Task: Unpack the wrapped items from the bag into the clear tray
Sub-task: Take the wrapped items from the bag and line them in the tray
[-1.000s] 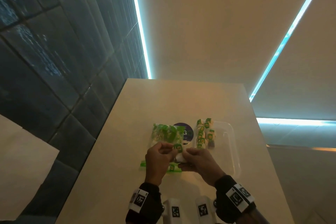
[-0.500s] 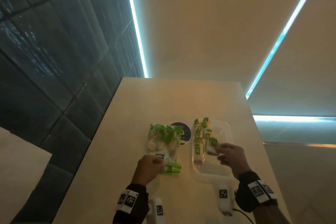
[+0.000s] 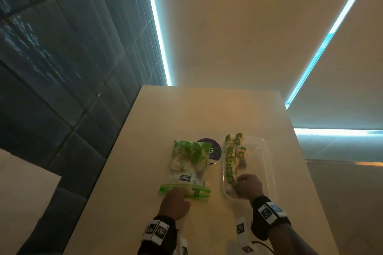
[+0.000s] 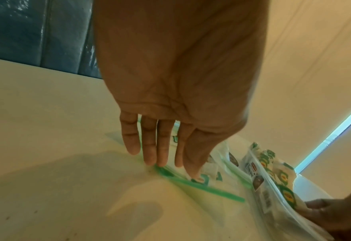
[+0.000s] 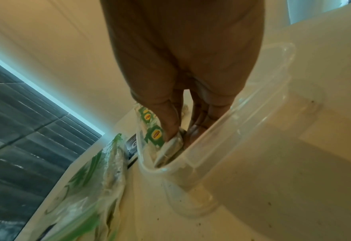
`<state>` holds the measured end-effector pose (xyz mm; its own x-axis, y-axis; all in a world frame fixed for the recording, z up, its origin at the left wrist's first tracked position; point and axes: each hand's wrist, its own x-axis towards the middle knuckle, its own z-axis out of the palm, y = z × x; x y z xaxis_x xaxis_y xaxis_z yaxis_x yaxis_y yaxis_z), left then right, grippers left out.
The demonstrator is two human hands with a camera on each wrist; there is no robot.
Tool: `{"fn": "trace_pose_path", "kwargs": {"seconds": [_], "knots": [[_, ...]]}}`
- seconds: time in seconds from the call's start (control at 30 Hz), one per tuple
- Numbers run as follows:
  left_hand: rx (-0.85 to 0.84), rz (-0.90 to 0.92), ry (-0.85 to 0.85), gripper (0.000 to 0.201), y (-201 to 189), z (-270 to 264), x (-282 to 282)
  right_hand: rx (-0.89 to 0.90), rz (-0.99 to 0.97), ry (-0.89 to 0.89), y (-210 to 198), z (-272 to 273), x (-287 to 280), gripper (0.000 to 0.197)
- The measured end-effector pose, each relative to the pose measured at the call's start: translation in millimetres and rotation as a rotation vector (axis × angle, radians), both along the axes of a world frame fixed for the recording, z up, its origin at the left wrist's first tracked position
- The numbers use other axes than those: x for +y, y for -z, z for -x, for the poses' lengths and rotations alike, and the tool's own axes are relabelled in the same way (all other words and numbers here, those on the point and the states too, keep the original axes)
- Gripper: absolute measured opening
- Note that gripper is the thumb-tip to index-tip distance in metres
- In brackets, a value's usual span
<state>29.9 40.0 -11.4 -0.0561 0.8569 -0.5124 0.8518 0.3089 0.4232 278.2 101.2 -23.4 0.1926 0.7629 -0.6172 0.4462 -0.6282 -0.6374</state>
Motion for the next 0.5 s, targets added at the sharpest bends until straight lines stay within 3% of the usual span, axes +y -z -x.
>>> {"fn": "trace_pose_path", "kwargs": {"seconds": [0.13,0.23,0.33,0.5], "knots": [[0.109,-0.08,0.025,0.046,7.3,-4.1,-2.0,-0.083,-0.053,0.062,-2.2,6.8,-5.0,0.029],[0.187,-0.151,0.092,0.048,11.2,-10.3,-5.8,-0.151,-0.107,0.027,-2.1,12.4,-9.1,0.017],[0.173,-0.178,0.113,0.046,12.8,-17.4,-6.4,-0.169,-0.127,-0.07,16.2,11.0,-7.9,0.023],[0.155,-0.173,0.153,0.045,9.9,-21.9,-1.8,-0.167,-0.134,-0.072,18.0,10.1,-13.2,0.011]]}}
